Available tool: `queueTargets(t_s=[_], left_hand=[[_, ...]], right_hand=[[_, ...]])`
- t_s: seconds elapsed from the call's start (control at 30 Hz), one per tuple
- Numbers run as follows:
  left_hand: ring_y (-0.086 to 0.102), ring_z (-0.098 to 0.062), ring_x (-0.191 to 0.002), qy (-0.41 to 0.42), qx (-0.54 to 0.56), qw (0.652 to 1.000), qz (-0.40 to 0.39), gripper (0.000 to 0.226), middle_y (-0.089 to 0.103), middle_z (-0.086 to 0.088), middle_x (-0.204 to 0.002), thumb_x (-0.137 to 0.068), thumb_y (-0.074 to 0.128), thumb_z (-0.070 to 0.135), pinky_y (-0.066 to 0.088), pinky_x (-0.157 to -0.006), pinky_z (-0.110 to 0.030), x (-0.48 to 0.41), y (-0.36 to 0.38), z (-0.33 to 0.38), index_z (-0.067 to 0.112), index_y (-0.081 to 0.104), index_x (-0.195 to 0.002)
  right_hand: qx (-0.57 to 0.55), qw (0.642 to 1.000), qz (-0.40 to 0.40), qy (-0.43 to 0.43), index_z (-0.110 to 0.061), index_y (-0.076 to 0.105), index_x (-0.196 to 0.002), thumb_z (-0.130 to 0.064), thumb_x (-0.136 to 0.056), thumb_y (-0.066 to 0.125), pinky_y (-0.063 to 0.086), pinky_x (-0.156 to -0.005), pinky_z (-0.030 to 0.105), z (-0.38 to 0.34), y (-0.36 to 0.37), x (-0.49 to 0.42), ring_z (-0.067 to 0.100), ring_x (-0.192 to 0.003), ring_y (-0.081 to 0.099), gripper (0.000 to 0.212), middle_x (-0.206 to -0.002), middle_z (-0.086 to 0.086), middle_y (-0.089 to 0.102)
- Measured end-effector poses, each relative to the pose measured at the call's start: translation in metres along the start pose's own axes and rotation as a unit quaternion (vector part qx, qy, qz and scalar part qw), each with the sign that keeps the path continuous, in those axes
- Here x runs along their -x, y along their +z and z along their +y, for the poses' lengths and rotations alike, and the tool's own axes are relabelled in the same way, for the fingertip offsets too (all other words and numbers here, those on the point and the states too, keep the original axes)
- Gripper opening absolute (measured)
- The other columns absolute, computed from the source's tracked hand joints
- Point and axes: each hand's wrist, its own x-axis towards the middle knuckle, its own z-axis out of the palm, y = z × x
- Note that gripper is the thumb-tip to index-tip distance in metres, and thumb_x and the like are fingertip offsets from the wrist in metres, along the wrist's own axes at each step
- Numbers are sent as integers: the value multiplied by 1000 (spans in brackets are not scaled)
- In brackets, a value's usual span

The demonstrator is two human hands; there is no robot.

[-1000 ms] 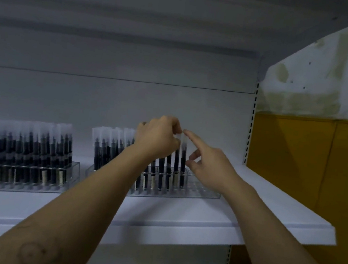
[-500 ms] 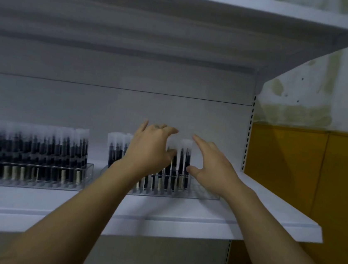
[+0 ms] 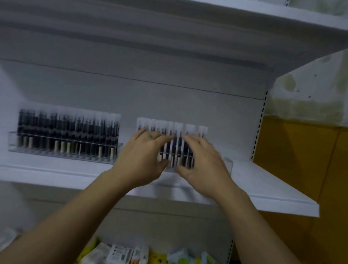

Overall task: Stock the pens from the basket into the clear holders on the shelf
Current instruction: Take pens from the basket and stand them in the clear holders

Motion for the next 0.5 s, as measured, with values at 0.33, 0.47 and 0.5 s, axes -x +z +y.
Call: queueTargets(t_s=[0.33,0.47,0.5], left_hand=[[41,-19,-130,-60,-9,998,-32,63,48,2,-141,-89,61,41,27,-110,-32,99,-3,-25,24,37,-144],[44,-19,-128,-93,7,992,-80,63,49,3,-140,-88,61,45,35,-106,-33,143,15,-40,25,39,-143],[45,-19,-127,-106,16,990,-94,62,49,3,-140,-87,61,47,36,-104,-33,155,21,-44,26,40,-142]], right_hand=[[-122,992,-30,-24,-36,31,-146,-36,-90,64,44,-101,35,-45,68,58,10,-126,43,64,-142,-12,38],[-156,985,-73,-7,-36,32,-146,-38,-89,66,43,-103,34,-48,106,83,11,-126,44,66,-143,-11,36],[-153,985,-86,-1,-36,32,-146,-39,-89,65,43,-103,33,-48,116,89,11,-126,43,65,-143,-11,36]])
